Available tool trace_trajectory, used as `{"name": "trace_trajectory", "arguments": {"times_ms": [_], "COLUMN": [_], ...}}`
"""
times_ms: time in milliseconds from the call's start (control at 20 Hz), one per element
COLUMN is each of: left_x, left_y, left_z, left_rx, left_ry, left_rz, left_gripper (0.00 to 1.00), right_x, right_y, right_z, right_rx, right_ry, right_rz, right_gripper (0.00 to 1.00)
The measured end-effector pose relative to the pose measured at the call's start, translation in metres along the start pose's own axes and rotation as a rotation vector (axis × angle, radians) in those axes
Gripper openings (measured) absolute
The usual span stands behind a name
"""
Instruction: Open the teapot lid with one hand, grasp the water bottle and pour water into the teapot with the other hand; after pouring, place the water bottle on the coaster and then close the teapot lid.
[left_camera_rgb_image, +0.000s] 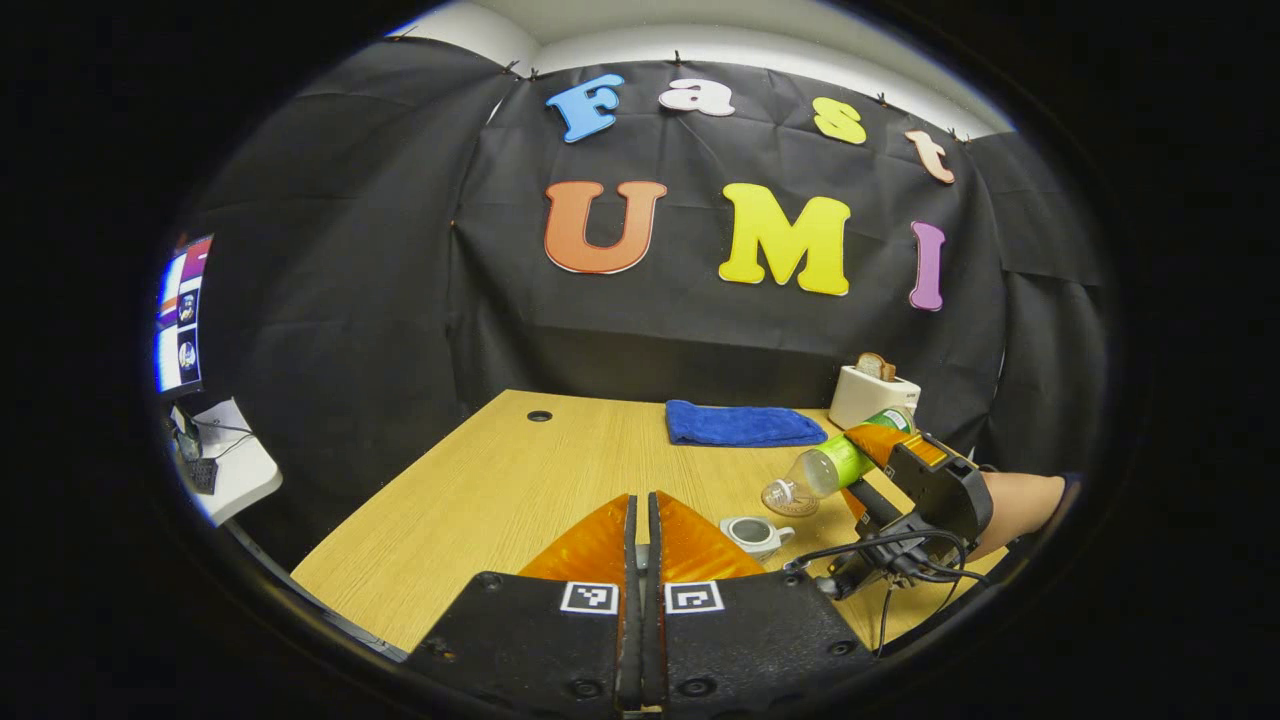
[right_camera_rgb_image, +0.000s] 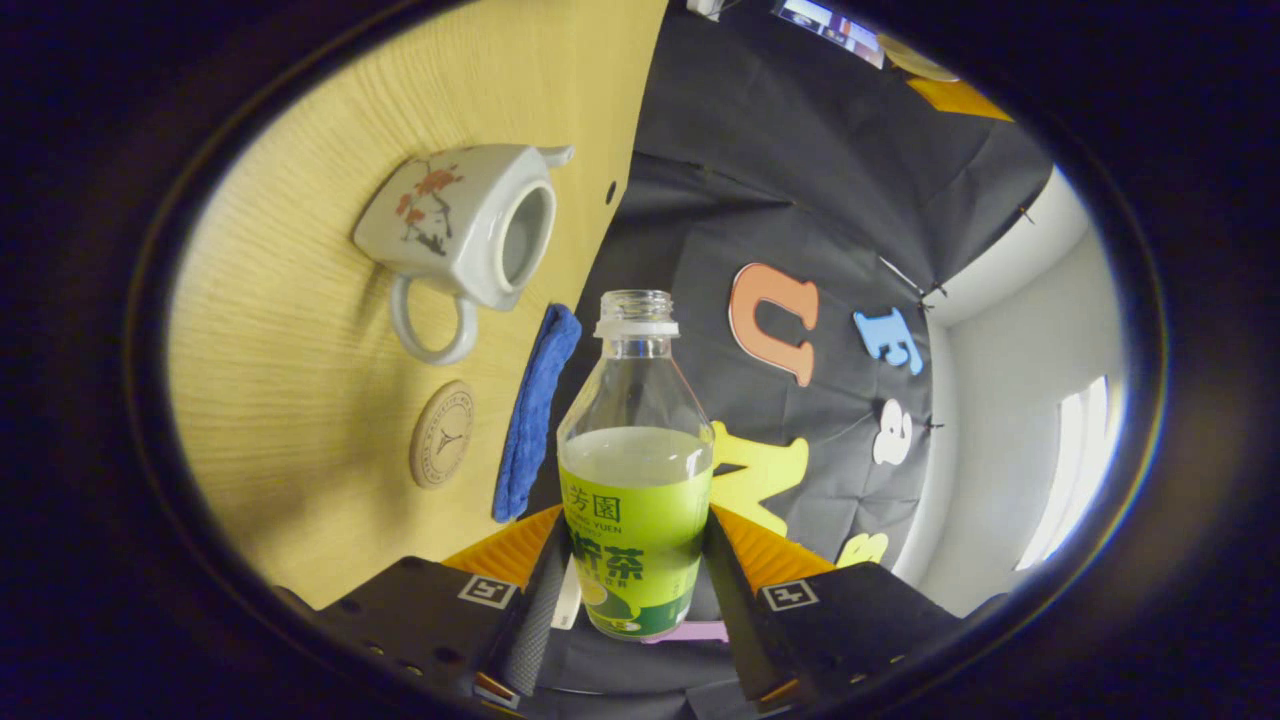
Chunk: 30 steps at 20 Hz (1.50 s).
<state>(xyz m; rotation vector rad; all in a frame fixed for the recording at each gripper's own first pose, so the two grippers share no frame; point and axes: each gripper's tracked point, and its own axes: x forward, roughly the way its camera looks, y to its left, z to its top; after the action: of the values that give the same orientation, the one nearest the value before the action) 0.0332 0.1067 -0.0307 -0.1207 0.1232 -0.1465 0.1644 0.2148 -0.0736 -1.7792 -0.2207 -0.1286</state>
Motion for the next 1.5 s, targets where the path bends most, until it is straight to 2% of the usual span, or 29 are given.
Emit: {"name": "trace_trajectory", "arguments": {"times_ms": [650,1200,1500], "left_x": [0.001,0.005,0.006], "left_y": [0.003,0.006,0.01], "left_z": [-0.007,-0.007,-0.009], "left_rx": [0.04,0.066,0.06], "left_ry": [0.018,0.018,0.023], "left_rz": [0.0,0.026,0.038], "left_gripper": [0.03,0.03,0.03], "right_x": [0.011,0.007,0.004], "right_y": [-0.033,-0.062,-0.075], "right_z": [0.014,0.025,0.031], "right_rx": [-0.245,-0.364,-0.395], "right_ry": [-0.08,-0.113,-0.131], "right_rz": [-0.077,-0.186,-0.219], "right_gripper": [0.75,0.75,0.73]}}
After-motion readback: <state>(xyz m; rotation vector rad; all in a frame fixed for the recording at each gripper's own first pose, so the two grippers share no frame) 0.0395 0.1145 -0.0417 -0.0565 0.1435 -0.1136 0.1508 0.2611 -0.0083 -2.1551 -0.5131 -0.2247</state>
